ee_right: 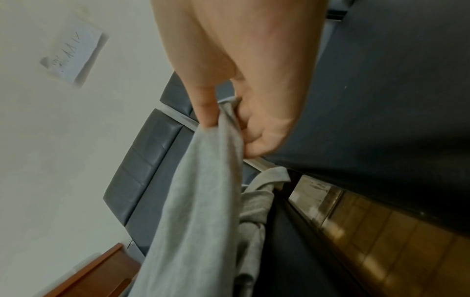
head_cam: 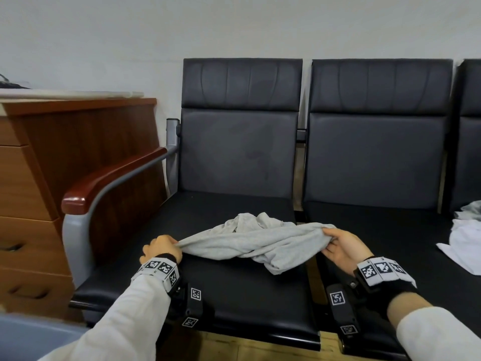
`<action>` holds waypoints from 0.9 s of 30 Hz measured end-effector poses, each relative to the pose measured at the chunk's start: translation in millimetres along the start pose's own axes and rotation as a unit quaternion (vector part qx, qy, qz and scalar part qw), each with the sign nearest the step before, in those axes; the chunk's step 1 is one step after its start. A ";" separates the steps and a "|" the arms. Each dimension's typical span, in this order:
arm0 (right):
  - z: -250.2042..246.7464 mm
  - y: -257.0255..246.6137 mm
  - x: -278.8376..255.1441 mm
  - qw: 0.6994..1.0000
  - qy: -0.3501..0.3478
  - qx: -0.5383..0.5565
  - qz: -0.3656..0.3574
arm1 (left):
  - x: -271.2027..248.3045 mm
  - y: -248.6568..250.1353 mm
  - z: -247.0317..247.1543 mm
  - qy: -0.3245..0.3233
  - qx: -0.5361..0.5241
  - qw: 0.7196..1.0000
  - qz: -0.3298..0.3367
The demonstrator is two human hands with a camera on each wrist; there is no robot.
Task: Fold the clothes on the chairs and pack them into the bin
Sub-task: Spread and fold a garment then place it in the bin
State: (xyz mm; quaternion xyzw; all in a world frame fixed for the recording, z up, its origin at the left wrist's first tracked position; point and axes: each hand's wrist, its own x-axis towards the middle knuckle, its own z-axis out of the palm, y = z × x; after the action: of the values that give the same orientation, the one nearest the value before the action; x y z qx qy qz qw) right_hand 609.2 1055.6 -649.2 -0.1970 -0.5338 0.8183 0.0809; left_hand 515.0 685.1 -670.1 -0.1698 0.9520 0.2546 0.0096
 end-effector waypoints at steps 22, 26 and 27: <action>-10.0 16.2 -4.6 0.993 0.119 -0.010 -0.026 | 11.5 -1.9 -1.2 -0.035 -0.186 0.974 0.121; -17.7 4.5 -3.8 0.993 0.105 -0.031 -0.037 | -8.8 -8.9 -5.8 0.026 -0.209 0.966 0.150; -20.3 4.2 -4.5 0.994 0.104 -0.029 -0.034 | -13.4 -12.5 -6.8 0.029 -0.200 0.964 0.175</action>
State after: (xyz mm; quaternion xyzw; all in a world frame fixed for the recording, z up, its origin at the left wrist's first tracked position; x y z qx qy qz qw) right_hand 621.9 1069.4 -659.1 -0.2650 -0.5528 0.7741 0.1578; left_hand 532.2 675.8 -668.8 -0.0067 0.8963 0.4326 -0.0971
